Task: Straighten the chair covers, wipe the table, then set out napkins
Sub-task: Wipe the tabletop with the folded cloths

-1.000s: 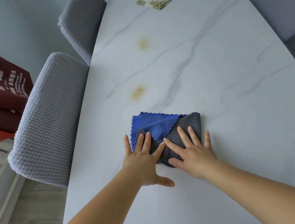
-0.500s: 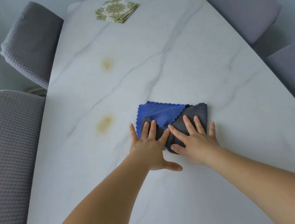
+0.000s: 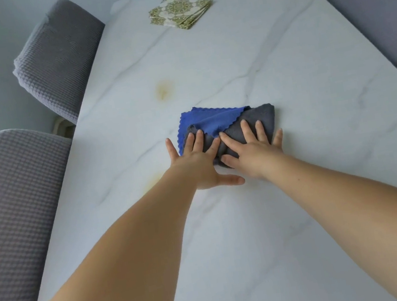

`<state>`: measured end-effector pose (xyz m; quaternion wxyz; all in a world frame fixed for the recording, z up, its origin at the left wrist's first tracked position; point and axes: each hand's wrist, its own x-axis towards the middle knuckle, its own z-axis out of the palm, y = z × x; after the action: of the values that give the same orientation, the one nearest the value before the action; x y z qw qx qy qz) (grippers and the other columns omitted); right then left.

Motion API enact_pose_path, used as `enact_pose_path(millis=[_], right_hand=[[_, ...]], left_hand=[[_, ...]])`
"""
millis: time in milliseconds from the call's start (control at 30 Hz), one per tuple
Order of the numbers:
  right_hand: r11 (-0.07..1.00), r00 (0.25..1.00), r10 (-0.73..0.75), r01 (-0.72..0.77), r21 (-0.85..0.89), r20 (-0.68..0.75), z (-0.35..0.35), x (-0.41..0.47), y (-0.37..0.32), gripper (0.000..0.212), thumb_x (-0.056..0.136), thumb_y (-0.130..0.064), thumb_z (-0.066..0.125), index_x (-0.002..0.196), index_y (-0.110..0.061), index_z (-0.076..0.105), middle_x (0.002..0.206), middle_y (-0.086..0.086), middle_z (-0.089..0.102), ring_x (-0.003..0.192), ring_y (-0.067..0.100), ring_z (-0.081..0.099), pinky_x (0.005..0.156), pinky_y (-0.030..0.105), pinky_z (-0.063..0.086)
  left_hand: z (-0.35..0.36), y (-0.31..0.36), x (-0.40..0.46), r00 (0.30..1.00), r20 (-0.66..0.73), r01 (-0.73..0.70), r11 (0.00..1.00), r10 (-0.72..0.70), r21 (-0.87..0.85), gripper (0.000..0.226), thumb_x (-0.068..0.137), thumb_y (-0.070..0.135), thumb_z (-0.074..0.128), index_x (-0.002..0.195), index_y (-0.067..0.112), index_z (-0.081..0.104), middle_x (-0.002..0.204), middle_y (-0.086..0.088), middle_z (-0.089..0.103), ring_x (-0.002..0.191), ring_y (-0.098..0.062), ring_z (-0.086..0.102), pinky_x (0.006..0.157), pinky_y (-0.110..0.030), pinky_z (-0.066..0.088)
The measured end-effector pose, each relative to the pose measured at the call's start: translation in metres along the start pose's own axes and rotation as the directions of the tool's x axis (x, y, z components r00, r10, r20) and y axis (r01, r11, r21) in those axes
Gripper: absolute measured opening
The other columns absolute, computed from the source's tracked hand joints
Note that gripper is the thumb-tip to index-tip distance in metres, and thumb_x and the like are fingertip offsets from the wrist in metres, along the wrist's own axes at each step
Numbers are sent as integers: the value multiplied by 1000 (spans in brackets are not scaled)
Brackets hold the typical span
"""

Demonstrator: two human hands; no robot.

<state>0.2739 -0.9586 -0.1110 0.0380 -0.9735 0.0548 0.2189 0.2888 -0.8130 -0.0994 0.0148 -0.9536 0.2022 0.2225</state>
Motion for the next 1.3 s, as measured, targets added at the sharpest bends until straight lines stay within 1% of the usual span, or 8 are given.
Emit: enact_pose_path(millis=[100, 333, 500, 600, 767, 867, 1167, 1300], right_hand=[[1000, 1000, -4, 4, -14, -15, 6, -9, 0, 58, 89, -67, 20, 137, -59, -14, 156, -3, -23, 142, 30, -23, 106, 66, -10], [999, 999, -44, 45, 23, -27, 48, -91, -12, 58, 88, -69, 17, 134, -61, -18, 155, -5, -27, 141, 28, -27, 107, 64, -11], [999, 998, -54, 54, 7, 8, 74, -148, -44, 59, 90, -67, 19, 133, -61, -19, 153, -4, -31, 139, 28, -30, 106, 63, -13], [993, 993, -114, 114, -21, 22, 80, -162, -75, 59, 89, -67, 19, 133, -61, -20, 152, -2, -33, 138, 30, -32, 104, 63, -18], [968, 971, -238, 238, -76, 14, 80, -155, -133, 61, 89, -67, 23, 138, -58, -13, 154, 0, -30, 139, 33, -30, 102, 63, -21], [954, 959, -281, 282, -99, 27, 73, -142, -156, 60, 89, -67, 23, 138, -58, -11, 154, 1, -30, 138, 34, -30, 102, 63, -22], [947, 954, -299, 301, -112, 34, 53, -100, -169, 60, 87, -71, 22, 137, -60, -10, 155, -1, -27, 140, 31, -28, 102, 64, -20], [949, 954, -297, 298, -104, 33, 37, -68, -176, 60, 87, -71, 21, 137, -60, -10, 156, -2, -25, 140, 31, -27, 102, 65, -20]], left_hand=[[5, 5, -12, 1000, 5, 4, 999, -4, -52, 122, 49, 97, 31, 146, 37, -13, 157, -5, -19, 142, -23, -24, 97, -62, -27], [44, 3, -90, 997, 5, -76, 997, 76, -19, 121, 53, 95, 33, 145, 35, -17, 155, -8, -24, 139, -25, -30, 101, -62, -27], [76, -16, -153, 992, -21, -127, 992, 127, 17, 121, 52, 95, 31, 143, 35, -23, 154, -8, -28, 137, -25, -35, 96, -59, -34], [91, -45, -182, 993, -27, -114, 993, 115, 31, 121, 52, 96, 30, 139, 35, -28, 152, -7, -31, 135, -23, -37, 94, -57, -36], [100, -101, -208, 999, -32, -34, 999, 35, 27, 119, 46, 98, 23, 133, 39, -33, 152, -6, -32, 132, -21, -39, 96, -59, -34], [98, -123, -209, 1000, -18, 21, 999, -20, 27, 118, 43, 99, 17, 131, 40, -35, 151, -5, -32, 131, -20, -39, 98, -61, -31], [82, -145, -175, 996, 1, 87, 996, -87, 23, 118, 38, 100, 11, 130, 41, -33, 152, -6, -32, 138, -23, -32, 97, -61, -30], [67, -156, -148, 992, 8, 128, 992, -128, 12, 125, 35, 100, 9, 136, 39, -29, 152, -6, -31, 139, -23, -31, 96, -61, -29]])
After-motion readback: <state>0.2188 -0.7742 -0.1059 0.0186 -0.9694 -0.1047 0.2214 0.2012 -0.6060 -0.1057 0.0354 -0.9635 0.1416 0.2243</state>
